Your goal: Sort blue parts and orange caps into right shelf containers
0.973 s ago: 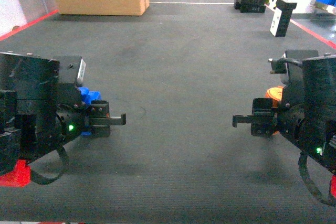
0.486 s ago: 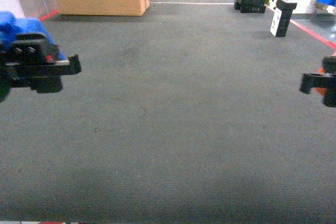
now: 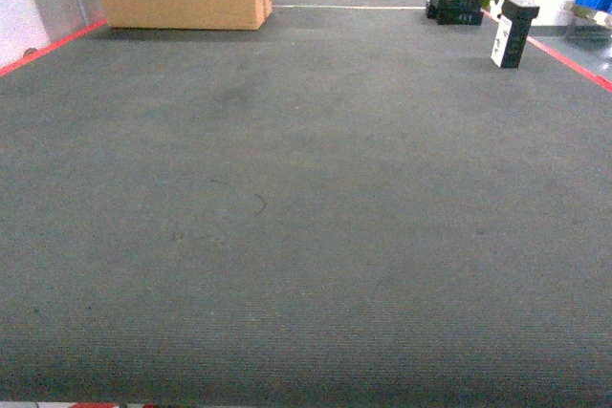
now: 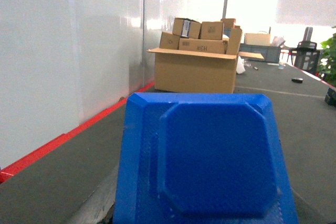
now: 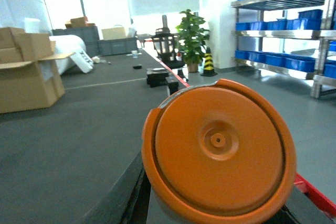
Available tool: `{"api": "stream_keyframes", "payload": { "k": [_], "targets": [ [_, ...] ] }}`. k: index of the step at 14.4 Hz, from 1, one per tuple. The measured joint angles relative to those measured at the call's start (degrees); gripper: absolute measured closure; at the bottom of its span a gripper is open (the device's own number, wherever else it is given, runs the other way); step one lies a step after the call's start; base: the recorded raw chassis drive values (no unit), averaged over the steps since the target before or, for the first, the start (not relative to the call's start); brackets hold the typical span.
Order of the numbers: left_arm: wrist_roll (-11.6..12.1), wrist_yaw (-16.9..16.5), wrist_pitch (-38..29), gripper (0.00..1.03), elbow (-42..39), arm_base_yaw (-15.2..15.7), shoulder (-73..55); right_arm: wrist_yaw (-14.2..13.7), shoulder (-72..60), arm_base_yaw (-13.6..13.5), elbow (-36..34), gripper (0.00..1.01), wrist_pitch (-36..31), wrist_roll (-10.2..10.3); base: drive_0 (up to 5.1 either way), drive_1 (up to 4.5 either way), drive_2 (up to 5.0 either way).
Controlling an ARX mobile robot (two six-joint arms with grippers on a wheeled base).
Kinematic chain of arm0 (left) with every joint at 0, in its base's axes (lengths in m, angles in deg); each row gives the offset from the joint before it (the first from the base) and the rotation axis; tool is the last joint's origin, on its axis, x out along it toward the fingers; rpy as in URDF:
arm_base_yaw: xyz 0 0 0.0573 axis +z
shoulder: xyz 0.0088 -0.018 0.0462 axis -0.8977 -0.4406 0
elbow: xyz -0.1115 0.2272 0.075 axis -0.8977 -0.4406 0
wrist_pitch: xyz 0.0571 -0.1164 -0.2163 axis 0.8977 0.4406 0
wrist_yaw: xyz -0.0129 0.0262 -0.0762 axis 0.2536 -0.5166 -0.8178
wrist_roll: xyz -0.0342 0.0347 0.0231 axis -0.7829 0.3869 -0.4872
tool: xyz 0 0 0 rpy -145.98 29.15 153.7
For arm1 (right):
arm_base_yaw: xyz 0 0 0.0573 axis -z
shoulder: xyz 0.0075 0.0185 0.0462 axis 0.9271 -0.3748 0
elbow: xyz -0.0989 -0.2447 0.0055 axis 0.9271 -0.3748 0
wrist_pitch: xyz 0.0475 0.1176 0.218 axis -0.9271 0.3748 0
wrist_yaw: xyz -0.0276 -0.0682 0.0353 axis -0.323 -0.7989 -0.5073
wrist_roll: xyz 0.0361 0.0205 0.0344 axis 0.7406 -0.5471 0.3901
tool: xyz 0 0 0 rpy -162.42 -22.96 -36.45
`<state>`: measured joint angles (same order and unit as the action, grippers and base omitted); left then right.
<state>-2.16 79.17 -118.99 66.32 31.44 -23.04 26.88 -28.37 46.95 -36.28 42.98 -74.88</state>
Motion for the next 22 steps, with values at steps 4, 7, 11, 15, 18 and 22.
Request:
{"api": "stream_keyframes", "payload": {
  "k": [4,7,11,15,18,22],
  "targets": [
    [-2.21,-8.94,15.02,0.59,2.32,3.15,3.72,11.17,0.76,4.11,1.55,0.59,10.47,0.11,0.0,0.0,0.0],
    [-8.2,-22.12,29.51,0.6,1.79,9.7,12.37,22.25,5.31,9.11,0.04,0.59,18.08,0.26,0.0,0.0,0.0],
    [-10.99,-43.41,37.35,0.6,-6.73,27.93,25.75,36.17,15.93,21.05,-7.63,0.59,21.7,0.48,0.0,0.0,0.0],
    [-11.15,-46.86,46.12,0.6,-9.27,32.3,38.84,36.15,29.29,21.05,-10.08,0.59,30.51,0.68,0.0,0.0,0.0],
    [-11.15,-47.04,46.53,0.6,-9.03,32.3,38.93,36.3,29.27,21.05,-9.97,0.59,31.02,0.68,0.0,0.0,0.0],
    [-11.17,-46.8,47.65,0.6,-9.44,32.3,38.93,36.09,29.24,21.05,-10.19,0.59,32.65,0.7,0.0,0.0,0.0]
  ]
}}
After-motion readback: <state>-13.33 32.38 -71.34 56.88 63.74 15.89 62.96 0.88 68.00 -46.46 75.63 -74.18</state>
